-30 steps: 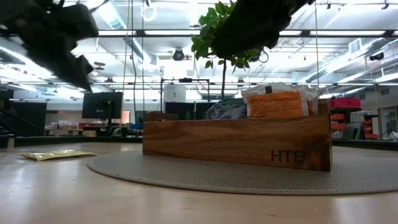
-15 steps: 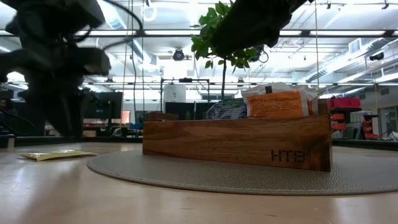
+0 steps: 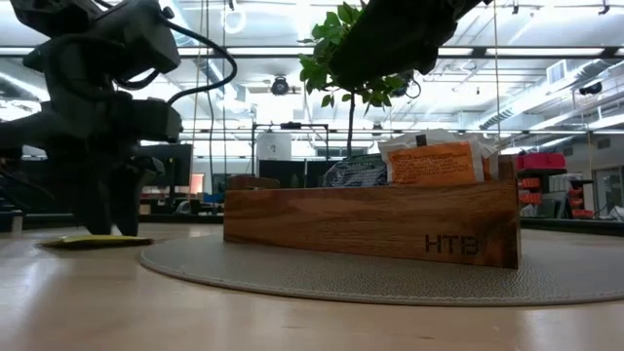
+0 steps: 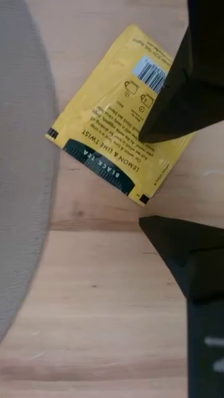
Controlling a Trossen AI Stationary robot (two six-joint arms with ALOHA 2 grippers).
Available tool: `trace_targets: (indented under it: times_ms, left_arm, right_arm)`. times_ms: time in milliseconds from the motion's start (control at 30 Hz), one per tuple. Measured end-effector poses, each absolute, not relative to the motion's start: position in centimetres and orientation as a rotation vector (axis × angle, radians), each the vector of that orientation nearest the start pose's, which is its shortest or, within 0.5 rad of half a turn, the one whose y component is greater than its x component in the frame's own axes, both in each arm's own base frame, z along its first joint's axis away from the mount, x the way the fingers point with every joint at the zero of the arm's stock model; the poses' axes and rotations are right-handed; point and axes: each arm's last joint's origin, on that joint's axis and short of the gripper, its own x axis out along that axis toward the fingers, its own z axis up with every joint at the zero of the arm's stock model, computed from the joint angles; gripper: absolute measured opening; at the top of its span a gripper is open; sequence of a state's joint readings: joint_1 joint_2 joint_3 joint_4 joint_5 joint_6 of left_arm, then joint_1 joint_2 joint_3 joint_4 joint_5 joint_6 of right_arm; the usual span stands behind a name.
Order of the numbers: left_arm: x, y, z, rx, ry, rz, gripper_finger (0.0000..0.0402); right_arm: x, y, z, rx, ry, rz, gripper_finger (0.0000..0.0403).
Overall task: Pick & Place Tea
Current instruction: Put the yellow tea bag into the top section of the wooden organizer
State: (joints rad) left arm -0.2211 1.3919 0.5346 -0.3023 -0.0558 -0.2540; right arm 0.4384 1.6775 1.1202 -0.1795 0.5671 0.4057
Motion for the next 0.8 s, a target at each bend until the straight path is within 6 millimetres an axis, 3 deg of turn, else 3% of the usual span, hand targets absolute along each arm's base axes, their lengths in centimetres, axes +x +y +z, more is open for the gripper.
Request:
trace_targets:
  times_ms: [167,433,800]
  left_arm:
    - [21.5,-4.8,12.9,-0.063,1.128,-0.004,0.0157]
    - [21.5,-4.8,12.9,-0.083,1.13,-0.007,0.002]
    - [21.4,-6.1,13.3,-0.08,1.123,0.009,0.0003]
  right_arm:
    - [32.9,13.7,22.5,0.036,0.605,-0.249,0.016]
    - [32.9,13.7,22.5,0.041,0.605,-0.251,0.016]
    - [33.0,13.7,22.6,0.048,0.595,-0.249,0.016]
